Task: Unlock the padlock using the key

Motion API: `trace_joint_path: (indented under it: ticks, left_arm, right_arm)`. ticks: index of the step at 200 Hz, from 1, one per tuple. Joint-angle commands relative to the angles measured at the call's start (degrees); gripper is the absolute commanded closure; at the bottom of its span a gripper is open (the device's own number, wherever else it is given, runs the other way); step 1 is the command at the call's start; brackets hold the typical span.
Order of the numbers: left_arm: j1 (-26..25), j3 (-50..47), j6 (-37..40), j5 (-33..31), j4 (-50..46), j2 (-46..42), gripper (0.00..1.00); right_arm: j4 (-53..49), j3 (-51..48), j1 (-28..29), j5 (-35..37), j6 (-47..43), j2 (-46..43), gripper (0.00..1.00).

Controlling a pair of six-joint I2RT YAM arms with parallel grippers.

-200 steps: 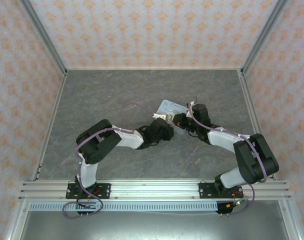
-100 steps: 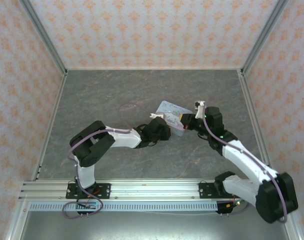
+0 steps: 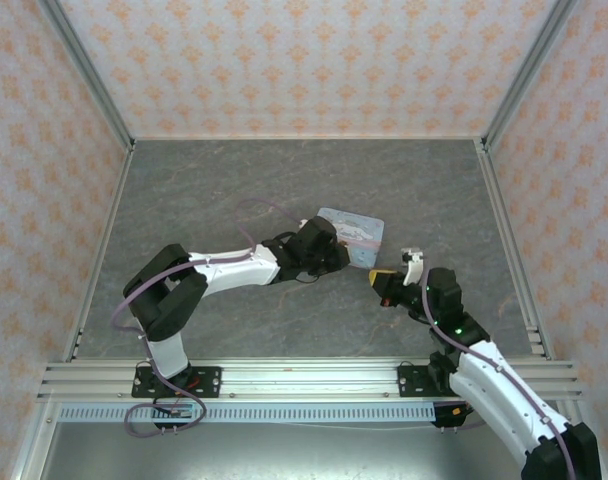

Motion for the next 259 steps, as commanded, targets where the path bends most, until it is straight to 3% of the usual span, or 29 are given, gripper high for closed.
trace_joint_path:
  ticks: [1, 149, 259]
  left_arm:
    - [0.38, 3.08, -3.61, 4.03, -0.58, -1.58, 0.9]
    - [1.08, 4.23, -5.79, 6.26, -1.3, -4.38, 0.9]
    - [1.36, 4.4, -5.62, 6.81, -1.69, -4.33, 0.9]
  right_arm:
    - [6.04, -2.15, 0.22, -1.46, -0.38, 0.4, 1.0]
    - [22.52, 0.57, 2.52, -1.16, -4.38, 22.6, 1.0]
    - [26.01, 2.67, 2.97, -1.44, -4.33, 26.71, 1.0]
